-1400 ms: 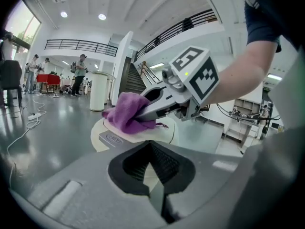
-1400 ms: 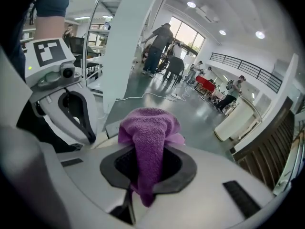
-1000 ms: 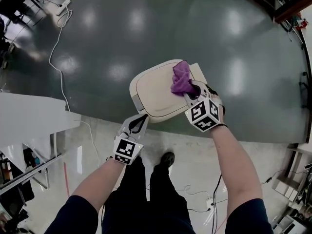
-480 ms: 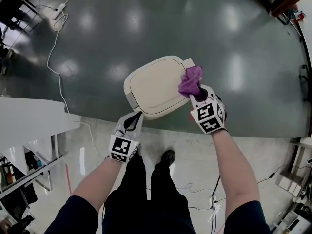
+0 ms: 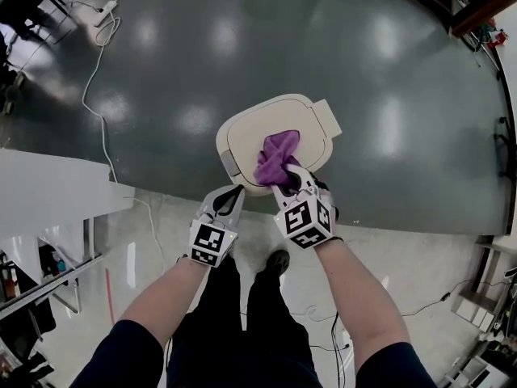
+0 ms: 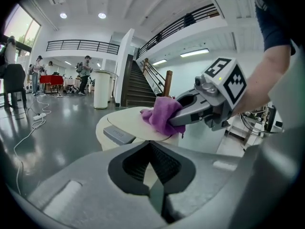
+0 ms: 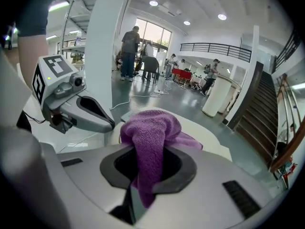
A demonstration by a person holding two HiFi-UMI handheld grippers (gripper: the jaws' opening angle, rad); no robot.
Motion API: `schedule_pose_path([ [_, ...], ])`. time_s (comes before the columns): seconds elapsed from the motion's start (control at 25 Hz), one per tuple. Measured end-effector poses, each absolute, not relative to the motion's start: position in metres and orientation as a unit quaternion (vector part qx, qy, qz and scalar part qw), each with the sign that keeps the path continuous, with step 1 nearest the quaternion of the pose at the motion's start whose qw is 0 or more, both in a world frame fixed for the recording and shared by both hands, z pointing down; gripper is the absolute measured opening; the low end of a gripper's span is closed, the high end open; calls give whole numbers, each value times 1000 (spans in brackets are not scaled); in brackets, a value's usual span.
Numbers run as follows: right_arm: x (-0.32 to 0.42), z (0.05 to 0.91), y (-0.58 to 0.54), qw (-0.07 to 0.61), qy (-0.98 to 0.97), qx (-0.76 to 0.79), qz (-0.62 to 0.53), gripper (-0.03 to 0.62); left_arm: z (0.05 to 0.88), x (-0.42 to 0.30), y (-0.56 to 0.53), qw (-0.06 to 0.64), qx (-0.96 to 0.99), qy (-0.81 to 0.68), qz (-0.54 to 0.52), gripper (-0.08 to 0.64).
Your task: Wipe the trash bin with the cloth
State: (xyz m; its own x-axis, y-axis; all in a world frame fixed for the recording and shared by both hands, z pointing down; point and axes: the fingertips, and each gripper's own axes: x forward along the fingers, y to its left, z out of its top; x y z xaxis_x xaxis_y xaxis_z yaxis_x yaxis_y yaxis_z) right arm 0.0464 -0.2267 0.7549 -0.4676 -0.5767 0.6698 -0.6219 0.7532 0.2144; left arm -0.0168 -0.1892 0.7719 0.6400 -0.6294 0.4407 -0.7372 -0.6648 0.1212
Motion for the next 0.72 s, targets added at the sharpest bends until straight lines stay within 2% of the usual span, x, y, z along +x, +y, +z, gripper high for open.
schedule_pose_path([
  [0.44, -24, 764, -179, 375, -866, 316, 102, 71, 754, -45, -163, 148, 895, -368, 204, -9],
  [0.72, -16, 717, -141, 308, -861, 349, 204, 71, 678, -61, -128, 131, 914, -328, 199, -9],
])
